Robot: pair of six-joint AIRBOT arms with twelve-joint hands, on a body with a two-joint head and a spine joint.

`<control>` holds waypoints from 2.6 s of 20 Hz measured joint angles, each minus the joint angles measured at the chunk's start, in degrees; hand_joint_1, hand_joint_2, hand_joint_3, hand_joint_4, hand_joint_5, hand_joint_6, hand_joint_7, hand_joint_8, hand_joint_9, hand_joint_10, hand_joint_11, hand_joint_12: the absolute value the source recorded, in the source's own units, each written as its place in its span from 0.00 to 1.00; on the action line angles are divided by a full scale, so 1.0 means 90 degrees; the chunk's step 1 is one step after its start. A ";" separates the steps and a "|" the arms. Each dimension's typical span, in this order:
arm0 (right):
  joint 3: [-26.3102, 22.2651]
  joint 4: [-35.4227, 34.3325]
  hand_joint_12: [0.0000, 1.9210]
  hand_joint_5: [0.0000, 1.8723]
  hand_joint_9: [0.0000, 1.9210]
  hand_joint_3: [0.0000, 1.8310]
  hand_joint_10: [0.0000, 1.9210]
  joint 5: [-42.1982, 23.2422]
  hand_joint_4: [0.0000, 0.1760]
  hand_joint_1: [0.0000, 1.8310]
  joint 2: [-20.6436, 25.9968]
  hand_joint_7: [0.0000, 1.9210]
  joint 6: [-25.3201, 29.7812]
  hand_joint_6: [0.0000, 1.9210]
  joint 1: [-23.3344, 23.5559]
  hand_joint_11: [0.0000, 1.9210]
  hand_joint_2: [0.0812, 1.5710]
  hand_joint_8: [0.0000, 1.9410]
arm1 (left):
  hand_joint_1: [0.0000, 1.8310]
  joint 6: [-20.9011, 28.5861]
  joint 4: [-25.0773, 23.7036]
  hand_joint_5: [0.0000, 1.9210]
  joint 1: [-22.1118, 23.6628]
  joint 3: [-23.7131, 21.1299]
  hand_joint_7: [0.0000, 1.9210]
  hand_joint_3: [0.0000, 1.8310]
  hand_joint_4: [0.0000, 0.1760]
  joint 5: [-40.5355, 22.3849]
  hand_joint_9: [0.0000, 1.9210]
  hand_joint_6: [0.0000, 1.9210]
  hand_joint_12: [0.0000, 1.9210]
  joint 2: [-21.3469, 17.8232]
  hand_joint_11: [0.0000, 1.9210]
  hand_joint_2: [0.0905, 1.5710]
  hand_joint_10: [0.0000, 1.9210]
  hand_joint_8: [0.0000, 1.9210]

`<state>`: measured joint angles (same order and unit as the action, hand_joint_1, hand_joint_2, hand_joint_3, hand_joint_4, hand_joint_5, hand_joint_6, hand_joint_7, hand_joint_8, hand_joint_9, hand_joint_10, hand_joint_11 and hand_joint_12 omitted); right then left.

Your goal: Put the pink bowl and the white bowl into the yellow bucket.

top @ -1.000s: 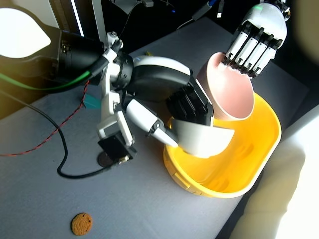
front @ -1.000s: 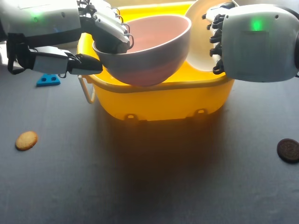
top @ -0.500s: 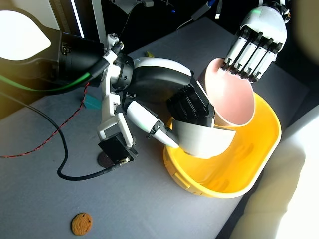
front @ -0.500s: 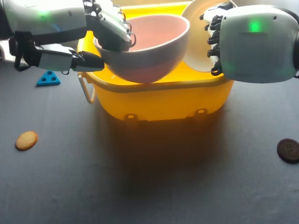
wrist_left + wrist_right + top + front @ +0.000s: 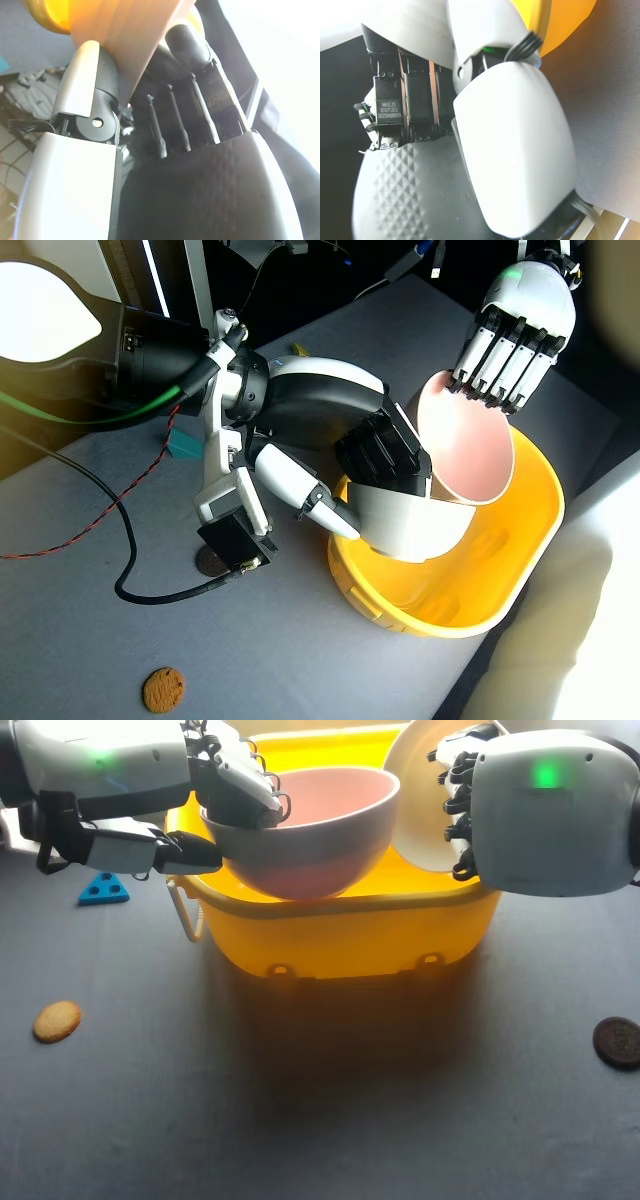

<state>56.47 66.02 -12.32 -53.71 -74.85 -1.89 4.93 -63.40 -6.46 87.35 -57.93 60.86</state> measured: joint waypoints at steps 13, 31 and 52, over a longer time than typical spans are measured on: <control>0.0053 0.0002 0.50 0.41 0.45 0.00 0.05 -0.0073 0.00 0.60 0.0000 0.46 -0.0049 0.03 0.0000 0.27 0.63 0.01 | 0.39 -0.0034 -0.0083 0.24 0.0005 -0.0032 0.33 0.00 0.00 0.0032 0.28 0.07 0.60 0.0000 0.08 0.80 0.14 0.04; 0.0058 -0.1812 0.38 0.17 0.16 0.00 0.00 -0.0024 0.00 0.28 0.0000 0.18 -0.0095 0.00 0.0036 0.00 0.57 0.00 | 0.27 0.0134 -0.0304 0.06 -0.0510 -0.1440 0.09 0.00 0.00 -0.0386 0.08 0.00 0.30 -0.0954 0.00 0.67 0.00 0.00; 0.0058 -0.5974 0.45 0.17 0.18 0.00 0.00 0.1137 0.00 0.34 -0.0039 0.20 0.1064 0.00 0.0236 0.00 0.59 0.00 | 0.29 0.0539 -0.1367 0.11 -0.1583 -0.3691 0.16 0.00 0.00 -0.0500 0.15 0.00 0.46 -0.3696 0.00 0.69 0.01 0.00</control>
<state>56.99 12.25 -2.09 -54.06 -65.28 0.23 9.78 -75.70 -20.71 54.13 -62.43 27.59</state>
